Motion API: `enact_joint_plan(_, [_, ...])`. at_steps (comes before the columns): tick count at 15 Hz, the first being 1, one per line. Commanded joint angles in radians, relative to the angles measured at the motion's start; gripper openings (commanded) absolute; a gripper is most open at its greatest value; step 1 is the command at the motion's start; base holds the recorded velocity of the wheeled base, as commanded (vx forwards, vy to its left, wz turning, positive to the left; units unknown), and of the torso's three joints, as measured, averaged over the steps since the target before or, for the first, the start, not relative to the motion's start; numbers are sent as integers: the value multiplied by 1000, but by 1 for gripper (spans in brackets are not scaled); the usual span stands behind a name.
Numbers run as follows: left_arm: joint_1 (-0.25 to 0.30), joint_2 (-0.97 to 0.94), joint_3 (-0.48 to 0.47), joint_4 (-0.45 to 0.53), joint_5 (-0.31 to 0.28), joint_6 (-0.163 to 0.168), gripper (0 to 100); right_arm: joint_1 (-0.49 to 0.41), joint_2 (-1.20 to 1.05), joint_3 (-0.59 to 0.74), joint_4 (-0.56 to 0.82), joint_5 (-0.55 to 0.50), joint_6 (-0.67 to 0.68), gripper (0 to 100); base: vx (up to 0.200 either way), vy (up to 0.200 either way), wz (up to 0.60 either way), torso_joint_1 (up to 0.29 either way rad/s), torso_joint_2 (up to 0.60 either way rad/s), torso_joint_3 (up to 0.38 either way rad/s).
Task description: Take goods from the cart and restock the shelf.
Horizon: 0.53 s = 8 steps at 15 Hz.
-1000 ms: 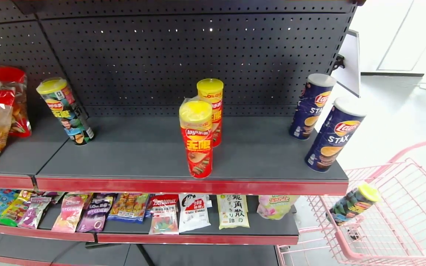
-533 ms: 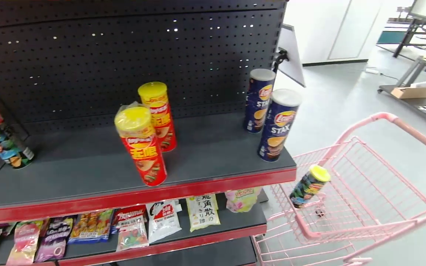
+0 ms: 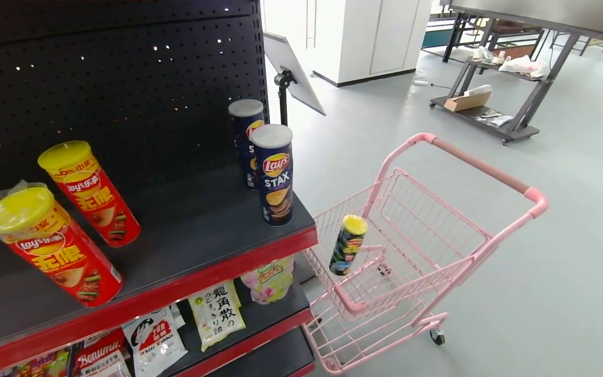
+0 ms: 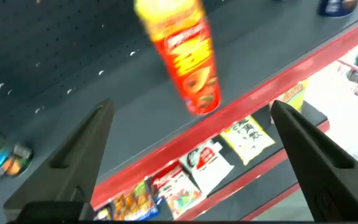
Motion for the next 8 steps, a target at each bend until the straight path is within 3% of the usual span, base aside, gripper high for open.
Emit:
enact_joint_plan(1, [-2, -4, -1, 0, 1, 0, 100, -1, 4, 1, -1, -6, -1, 100, 0, 0, 0, 0, 0, 0])
enact_joint_plan(8, [-13, -58, 19, 3, 0, 0, 100, 0, -3, 15, -2, -35, -6, 100, 0, 0, 0, -117, 267, 153])
